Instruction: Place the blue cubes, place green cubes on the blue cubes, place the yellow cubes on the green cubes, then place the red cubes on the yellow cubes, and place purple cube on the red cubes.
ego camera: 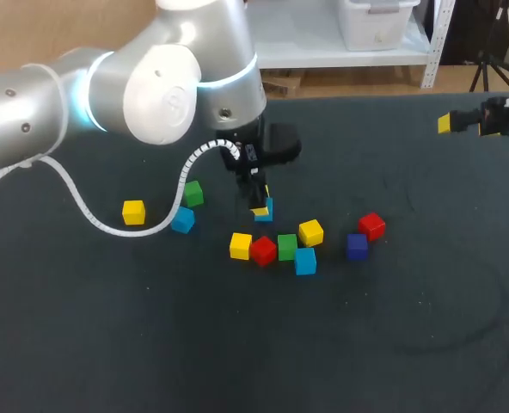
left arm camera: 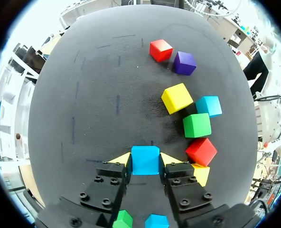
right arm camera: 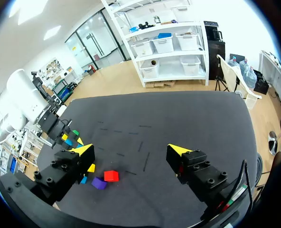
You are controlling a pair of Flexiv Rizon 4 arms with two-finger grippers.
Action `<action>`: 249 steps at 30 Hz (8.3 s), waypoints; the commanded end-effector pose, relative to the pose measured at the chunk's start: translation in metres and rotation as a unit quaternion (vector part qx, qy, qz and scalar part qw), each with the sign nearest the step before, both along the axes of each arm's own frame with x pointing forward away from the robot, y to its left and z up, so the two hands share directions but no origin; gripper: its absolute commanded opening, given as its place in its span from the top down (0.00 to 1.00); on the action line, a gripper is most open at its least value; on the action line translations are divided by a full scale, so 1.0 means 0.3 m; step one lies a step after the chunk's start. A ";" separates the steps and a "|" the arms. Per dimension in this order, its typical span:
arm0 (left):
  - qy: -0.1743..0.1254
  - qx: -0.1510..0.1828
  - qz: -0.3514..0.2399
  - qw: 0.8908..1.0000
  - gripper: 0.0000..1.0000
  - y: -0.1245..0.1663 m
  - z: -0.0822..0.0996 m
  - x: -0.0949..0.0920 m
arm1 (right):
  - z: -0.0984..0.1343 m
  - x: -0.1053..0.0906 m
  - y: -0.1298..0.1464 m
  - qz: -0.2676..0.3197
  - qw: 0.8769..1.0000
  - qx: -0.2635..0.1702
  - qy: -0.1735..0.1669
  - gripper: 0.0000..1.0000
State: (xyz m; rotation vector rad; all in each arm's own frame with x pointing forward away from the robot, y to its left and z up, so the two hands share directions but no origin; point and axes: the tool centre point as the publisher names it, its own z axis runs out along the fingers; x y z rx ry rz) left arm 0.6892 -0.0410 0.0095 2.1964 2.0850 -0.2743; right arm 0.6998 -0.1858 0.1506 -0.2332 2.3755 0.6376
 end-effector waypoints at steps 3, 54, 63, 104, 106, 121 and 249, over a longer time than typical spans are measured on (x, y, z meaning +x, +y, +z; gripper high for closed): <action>0.004 0.003 0.002 1.000 1.00 -0.006 -0.002 0.008 | 0.001 -0.002 0.002 -0.002 1.000 -0.001 0.000 0.00; 0.018 0.005 0.004 1.000 0.51 0.003 -0.022 0.014 | 0.001 -0.002 0.002 -0.002 1.000 -0.001 0.000 0.00; 0.014 0.006 0.005 1.000 0.00 0.014 0.001 0.013 | 0.001 -0.002 0.002 -0.002 1.000 -0.001 0.000 0.00; -0.021 0.053 -0.183 0.981 0.00 0.462 0.018 -0.096 | 0.001 -0.002 0.002 -0.002 1.000 -0.001 0.000 0.00; -0.022 0.056 -0.184 0.981 0.00 0.475 0.004 -0.089 | 0.001 -0.002 0.002 -0.002 1.000 -0.001 0.000 0.00; -0.023 0.051 -0.186 0.981 0.06 0.502 -0.022 -0.044 | 0.001 -0.002 0.002 -0.002 1.000 -0.001 0.000 0.00; -0.012 0.047 0.026 0.998 1.00 0.172 -0.010 0.000 | 0.001 -0.002 0.002 -0.002 1.000 -0.001 0.000 0.00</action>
